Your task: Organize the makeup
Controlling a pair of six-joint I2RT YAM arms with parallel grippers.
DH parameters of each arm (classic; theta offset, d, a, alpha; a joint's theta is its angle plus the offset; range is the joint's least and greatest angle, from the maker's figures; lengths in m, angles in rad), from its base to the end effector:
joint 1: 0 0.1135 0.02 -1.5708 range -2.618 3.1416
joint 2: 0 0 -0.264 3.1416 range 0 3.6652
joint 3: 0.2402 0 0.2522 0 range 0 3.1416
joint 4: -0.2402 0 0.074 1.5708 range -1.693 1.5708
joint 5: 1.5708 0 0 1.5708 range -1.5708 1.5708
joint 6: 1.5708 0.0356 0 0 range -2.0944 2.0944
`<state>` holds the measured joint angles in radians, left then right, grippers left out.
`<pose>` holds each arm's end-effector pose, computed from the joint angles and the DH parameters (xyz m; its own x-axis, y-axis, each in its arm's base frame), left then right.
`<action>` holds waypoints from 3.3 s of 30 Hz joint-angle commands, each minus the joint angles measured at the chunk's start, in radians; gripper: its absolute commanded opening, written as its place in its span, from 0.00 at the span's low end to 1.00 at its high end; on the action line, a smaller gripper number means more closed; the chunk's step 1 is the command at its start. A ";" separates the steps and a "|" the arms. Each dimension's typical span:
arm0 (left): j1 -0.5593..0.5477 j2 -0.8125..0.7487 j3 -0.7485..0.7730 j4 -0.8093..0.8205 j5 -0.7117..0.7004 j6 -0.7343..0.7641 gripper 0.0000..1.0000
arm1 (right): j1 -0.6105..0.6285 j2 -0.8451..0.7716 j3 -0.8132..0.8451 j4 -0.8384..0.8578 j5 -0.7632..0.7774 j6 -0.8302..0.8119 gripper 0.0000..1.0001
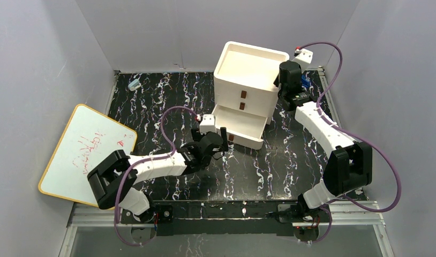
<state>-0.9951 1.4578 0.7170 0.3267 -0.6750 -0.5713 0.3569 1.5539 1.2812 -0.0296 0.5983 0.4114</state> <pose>0.1845 -0.2435 0.2138 -0.3700 -0.2054 -0.9061 0.1704 0.9437 -0.2835 0.3503 0.1092 0.3385 -0.1696 0.2894 -0.9421 0.3087 0.9234 0.2281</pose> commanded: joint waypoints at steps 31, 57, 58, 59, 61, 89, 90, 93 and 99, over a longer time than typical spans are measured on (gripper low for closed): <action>0.251 0.071 0.159 -0.469 0.308 -0.492 0.75 | 0.056 0.123 -0.146 -0.418 -0.213 0.010 0.01; 0.242 -0.824 -0.034 -1.408 0.465 -0.693 0.85 | 0.064 0.153 -0.145 -0.414 -0.238 0.003 0.01; 0.242 -0.839 -0.066 -1.414 0.473 -0.706 0.86 | 0.066 0.154 -0.142 -0.414 -0.238 0.004 0.01; 0.242 -0.843 -0.088 -1.415 0.484 -0.713 0.87 | 0.066 0.156 -0.141 -0.415 -0.238 0.004 0.01; 0.242 -0.818 -0.113 -1.414 0.495 -0.702 0.88 | 0.066 0.159 -0.137 -0.415 -0.236 0.003 0.01; 0.219 -0.481 -0.288 -1.006 0.700 -0.694 0.91 | 0.066 0.166 -0.126 -0.426 -0.212 0.001 0.01; 0.219 -0.453 -0.278 -0.984 0.698 -0.687 0.91 | 0.065 0.166 -0.126 -0.426 -0.213 0.001 0.01; 0.218 -0.355 -0.226 -0.917 0.693 -0.657 0.91 | 0.065 0.161 -0.126 -0.427 -0.214 0.001 0.01; 0.219 -0.144 -0.109 -0.813 0.696 -0.583 0.91 | 0.065 0.153 -0.129 -0.429 -0.214 0.001 0.01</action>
<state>-0.7773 1.2114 0.5488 -0.7326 0.0723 -1.2110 0.3622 1.5558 1.2697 -0.0082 0.6106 0.4068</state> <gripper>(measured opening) 0.908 0.189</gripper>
